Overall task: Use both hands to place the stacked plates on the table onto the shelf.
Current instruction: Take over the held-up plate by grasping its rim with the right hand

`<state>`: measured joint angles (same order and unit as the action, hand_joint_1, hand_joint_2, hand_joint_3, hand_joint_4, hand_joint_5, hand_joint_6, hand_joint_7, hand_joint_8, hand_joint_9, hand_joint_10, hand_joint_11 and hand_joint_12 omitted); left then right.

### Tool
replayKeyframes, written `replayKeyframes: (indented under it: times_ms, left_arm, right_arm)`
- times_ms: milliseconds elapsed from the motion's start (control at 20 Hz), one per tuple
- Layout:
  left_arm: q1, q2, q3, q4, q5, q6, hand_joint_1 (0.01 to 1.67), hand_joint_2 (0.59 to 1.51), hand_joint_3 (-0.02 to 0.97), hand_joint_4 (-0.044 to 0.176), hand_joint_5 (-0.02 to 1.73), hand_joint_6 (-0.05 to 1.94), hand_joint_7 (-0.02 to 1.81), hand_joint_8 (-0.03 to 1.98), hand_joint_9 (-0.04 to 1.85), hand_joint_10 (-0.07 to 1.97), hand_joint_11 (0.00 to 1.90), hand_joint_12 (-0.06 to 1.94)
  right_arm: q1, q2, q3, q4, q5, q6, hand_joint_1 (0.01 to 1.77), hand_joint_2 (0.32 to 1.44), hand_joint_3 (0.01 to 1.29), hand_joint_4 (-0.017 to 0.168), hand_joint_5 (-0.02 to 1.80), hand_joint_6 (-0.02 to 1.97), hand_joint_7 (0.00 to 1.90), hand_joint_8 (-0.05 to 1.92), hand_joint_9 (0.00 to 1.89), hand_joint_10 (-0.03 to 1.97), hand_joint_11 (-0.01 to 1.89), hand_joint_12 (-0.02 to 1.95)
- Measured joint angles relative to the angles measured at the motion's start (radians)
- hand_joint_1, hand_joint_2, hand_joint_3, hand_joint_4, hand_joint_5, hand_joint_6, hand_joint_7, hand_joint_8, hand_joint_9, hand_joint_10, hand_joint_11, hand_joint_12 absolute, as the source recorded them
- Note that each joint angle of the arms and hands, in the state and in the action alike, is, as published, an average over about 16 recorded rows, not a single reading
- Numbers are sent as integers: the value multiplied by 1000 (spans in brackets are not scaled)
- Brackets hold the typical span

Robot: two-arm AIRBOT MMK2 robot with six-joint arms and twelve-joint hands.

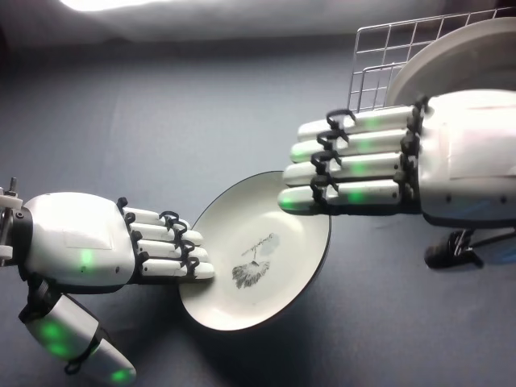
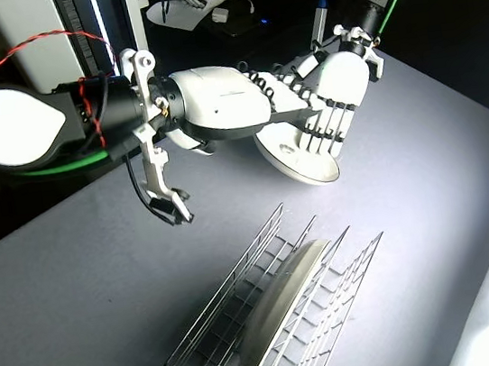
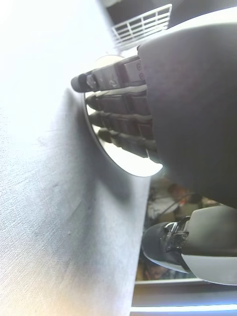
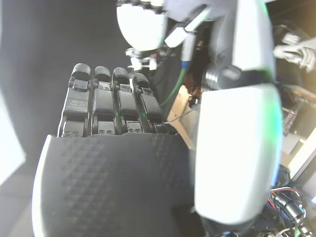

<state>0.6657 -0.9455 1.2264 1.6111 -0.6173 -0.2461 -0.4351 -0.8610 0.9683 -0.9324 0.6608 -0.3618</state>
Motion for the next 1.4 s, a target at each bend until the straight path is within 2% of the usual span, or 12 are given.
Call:
replayKeyframes:
  times_ms: [250, 500, 850, 1000, 1200, 1400]
  left_arm:
    - [0, -1, 3, 1, 0, 0, 14, 1055, 9, -12, -11, -42, -11, -17, -28, -49, 25, 20]
    - [-1, -3, 6, 2, -1, -1, 15, 1052, 9, -12, -11, -42, -11, -17, -28, -49, 25, 22]
    - [-3, -5, 8, 3, -1, -2, 14, 1055, 9, -12, -12, -42, -11, -16, -28, -49, 26, 23]
    - [-4, -6, 8, 4, -1, -2, 14, 1056, 10, -12, -12, -42, -11, -16, -27, -49, 26, 23]
    - [-5, -6, 9, 4, -1, -2, 14, 1059, 10, -12, -13, -42, -11, -17, -28, -49, 26, 23]
    - [-5, -6, 11, 4, -2, -3, 14, 1058, 10, -12, -12, -42, -11, -17, -28, -50, 26, 23]
  right_arm:
    - [-30, -28, -25, -3, -63, 0, 1334, 931, 14, 3, 15, 33, 11, 25, 12, -12, 18, 82]
    - [-48, -81, -19, 3, -127, 0, 1454, 977, 14, 3, 15, 34, 11, 25, 13, -12, 21, 188]
    - [-62, -187, 15, 10, -195, -1, 1497, 1033, 14, 2, 15, 34, 11, 24, 16, -12, 22, 314]
    - [-69, -237, 40, 12, -217, -3, 1504, 1050, 14, 1, 16, 34, 11, 24, 17, -12, 22, 310]
    - [-78, -297, 82, 14, -234, -4, 1500, 1071, 14, 0, 16, 34, 12, 25, 19, -12, 21, 324]
    - [-85, -346, 125, 15, -236, -6, 1491, 1086, 14, -1, 19, 34, 14, 24, 24, -11, 13, 417]
